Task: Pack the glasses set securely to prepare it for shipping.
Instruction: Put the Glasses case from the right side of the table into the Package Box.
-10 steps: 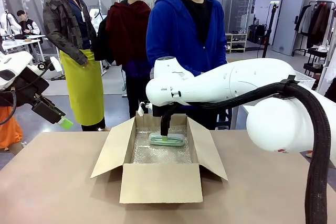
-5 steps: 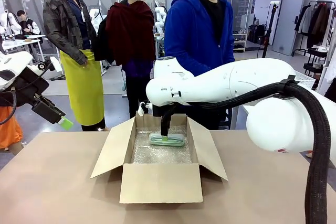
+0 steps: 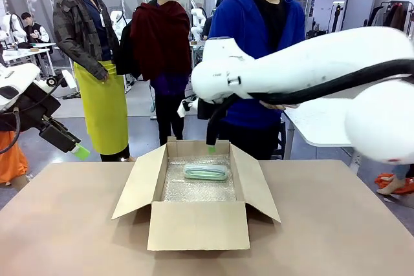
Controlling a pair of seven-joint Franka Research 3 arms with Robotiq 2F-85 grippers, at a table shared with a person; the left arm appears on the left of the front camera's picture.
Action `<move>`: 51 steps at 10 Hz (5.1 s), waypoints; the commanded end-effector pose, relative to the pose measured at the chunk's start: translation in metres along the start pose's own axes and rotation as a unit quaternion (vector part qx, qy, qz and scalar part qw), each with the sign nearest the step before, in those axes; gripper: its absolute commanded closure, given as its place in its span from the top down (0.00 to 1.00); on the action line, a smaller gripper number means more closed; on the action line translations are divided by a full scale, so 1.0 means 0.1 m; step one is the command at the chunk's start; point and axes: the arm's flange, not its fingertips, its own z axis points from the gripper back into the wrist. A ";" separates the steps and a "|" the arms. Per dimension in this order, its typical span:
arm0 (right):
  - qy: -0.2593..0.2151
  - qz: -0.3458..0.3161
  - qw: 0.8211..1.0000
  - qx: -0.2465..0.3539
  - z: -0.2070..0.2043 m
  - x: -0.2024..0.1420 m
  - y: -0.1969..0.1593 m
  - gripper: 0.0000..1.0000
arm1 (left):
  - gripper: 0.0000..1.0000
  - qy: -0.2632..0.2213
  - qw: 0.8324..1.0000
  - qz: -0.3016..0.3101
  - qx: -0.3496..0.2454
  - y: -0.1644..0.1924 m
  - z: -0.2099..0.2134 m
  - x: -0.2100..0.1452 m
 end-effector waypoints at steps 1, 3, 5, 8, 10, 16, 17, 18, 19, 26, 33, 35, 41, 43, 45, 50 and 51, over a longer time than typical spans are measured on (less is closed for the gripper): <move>-0.035 -0.061 0.997 -0.006 -0.01 -0.57 0.45 1.00 | 1.00 -0.007 1.000 -0.004 -0.011 0.01 0.02 -0.01; -0.047 -0.118 0.992 -0.011 0.16 -0.88 0.62 1.00 | 1.00 -0.007 1.000 -0.004 -0.011 0.01 0.02 -0.01; -0.089 -0.188 0.977 -0.048 0.35 -1.29 0.94 1.00 | 1.00 -0.007 1.000 -0.004 -0.011 0.01 0.02 -0.01; -0.118 -0.274 0.953 -0.058 0.55 -2.01 1.54 1.00 | 1.00 -0.007 1.000 -0.004 -0.011 0.01 0.02 -0.01; -0.113 -0.345 0.931 -0.038 0.79 -2.52 1.83 1.00 | 1.00 -0.007 1.000 -0.004 -0.011 0.01 0.02 -0.01; -0.103 -0.442 0.889 -0.059 1.13 -3.02 2.32 1.00 | 1.00 -0.007 1.000 -0.004 -0.011 0.01 0.02 -0.01; -0.120 -0.422 0.897 -0.046 1.19 -3.08 2.28 1.00 | 1.00 -0.007 1.000 -0.004 -0.011 0.01 0.02 -0.01; -0.120 -0.422 0.897 -0.046 1.19 -3.08 2.28 1.00 | 1.00 -0.007 1.000 -0.004 -0.011 0.01 0.02 -0.01; -0.120 -0.422 0.897 -0.046 1.19 -3.08 2.28 1.00 | 1.00 -0.007 1.000 -0.004 -0.011 0.01 0.02 -0.01; -0.120 -0.422 0.897 -0.046 1.19 -3.08 2.28 1.00 | 1.00 -0.007 1.000 -0.004 -0.011 0.01 0.02 -0.01; -0.120 -0.422 0.897 -0.046 1.19 -3.08 2.28 1.00 | 1.00 -0.007 1.000 -0.004 -0.011 0.01 0.02 -0.01; -0.120 -0.422 0.897 -0.046 1.19 -3.08 2.28 1.00 | 1.00 -0.007 1.000 -0.004 -0.011 0.01 0.02 -0.01; -0.120 -0.422 0.897 -0.046 1.19 -3.08 2.28 1.00 | 1.00 -0.007 1.000 -0.004 -0.011 0.01 0.02 -0.01; -0.120 -0.422 0.897 -0.046 1.19 -3.08 2.28 1.00 | 1.00 -0.007 1.000 -0.004 -0.011 0.01 0.02 -0.01; -0.120 -0.422 0.897 -0.046 1.19 -3.08 2.28 1.00 | 1.00 -0.007 1.000 -0.004 -0.011 0.01 0.02 -0.01; -0.120 -0.422 0.897 -0.046 1.19 -3.08 2.28 1.00 | 1.00 -0.007 1.000 -0.004 -0.011 0.01 0.02 -0.01; -0.120 -0.422 0.897 -0.046 1.19 -3.08 2.28 1.00 | 1.00 -0.007 1.000 -0.004 -0.011 0.01 0.02 -0.01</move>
